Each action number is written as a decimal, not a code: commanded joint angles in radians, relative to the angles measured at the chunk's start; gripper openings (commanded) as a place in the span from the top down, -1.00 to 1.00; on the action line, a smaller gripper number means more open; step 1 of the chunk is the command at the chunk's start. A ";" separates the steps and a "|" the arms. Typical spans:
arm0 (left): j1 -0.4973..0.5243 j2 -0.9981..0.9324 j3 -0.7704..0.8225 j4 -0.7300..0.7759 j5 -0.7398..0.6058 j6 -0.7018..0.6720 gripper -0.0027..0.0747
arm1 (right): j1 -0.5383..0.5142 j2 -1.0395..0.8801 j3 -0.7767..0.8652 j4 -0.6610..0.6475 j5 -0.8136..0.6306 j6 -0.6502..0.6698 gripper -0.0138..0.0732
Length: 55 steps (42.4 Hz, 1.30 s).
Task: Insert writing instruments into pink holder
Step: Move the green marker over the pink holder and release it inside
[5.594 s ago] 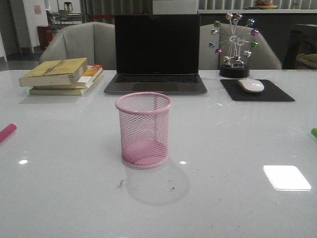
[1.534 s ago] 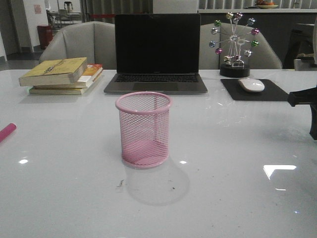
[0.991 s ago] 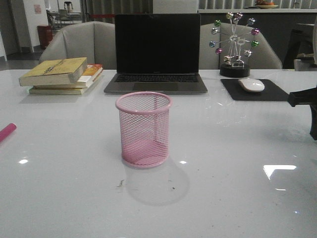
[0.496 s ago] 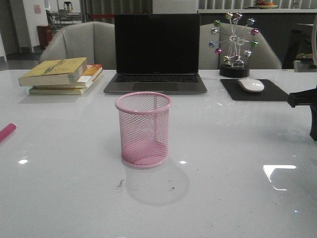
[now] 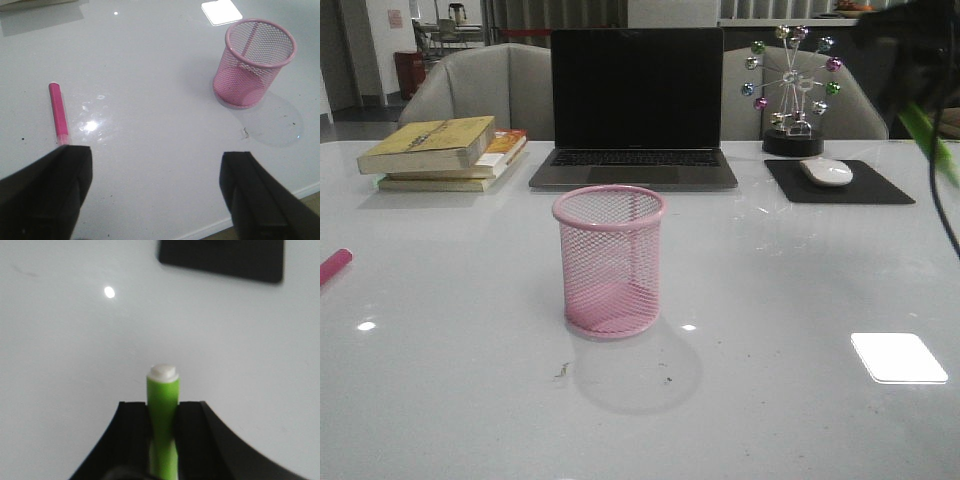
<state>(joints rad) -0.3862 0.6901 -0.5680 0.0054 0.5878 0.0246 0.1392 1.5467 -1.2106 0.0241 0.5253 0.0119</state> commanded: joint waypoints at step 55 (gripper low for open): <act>-0.007 0.001 -0.032 -0.005 -0.067 -0.002 -0.57 | 0.517 0.110 0.391 0.078 -1.326 -0.012 -0.35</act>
<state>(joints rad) -0.3862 0.6901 -0.5680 0.0054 0.5897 0.0246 0.6604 1.7575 -0.7972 0.1078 -0.7642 0.0119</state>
